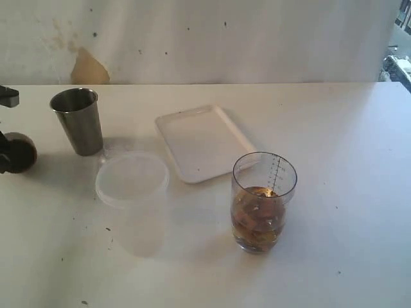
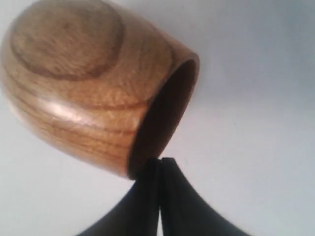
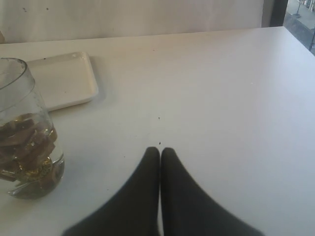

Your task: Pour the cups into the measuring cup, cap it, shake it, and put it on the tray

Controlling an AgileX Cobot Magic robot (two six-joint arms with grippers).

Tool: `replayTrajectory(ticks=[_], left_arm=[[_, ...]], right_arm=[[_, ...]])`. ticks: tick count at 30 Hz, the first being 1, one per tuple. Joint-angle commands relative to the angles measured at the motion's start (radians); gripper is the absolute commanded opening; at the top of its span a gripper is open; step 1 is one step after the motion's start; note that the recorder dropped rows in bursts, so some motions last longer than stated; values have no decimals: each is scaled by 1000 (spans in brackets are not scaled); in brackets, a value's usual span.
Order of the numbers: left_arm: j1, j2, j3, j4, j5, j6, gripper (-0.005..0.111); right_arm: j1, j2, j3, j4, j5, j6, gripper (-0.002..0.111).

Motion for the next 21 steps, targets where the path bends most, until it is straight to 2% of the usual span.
replayTrajectory(ticks=[1, 6, 8, 10, 12, 15, 16, 21], left_arm=[[-3, -69, -3, -11, 9, -4, 0], [-3, -109, -3, -2, -29, -80, 0], [-3, -111, -3, 25, -64, -144, 7], [-3, -111, -3, 54, -98, -196, 19], [-3, -111, -3, 95, -142, -257, 37], [-3, -111, -3, 132, -188, -314, 56], [-3, -111, -3, 138, -200, -314, 58], [2, -100, -3, 153, -219, -275, 55]], right_arm=[[-5, -4, 5, -3, -1, -12, 0], [-5, -4, 5, -3, -1, -12, 0], [-5, -4, 5, -3, -1, -12, 0], [-5, -4, 5, -3, -1, -12, 0], [-5, -4, 5, -3, -1, -12, 0], [-5, -4, 5, -3, -1, -12, 0], [-5, -4, 5, -3, -1, -12, 0], [-5, -4, 5, -3, -1, -12, 0]])
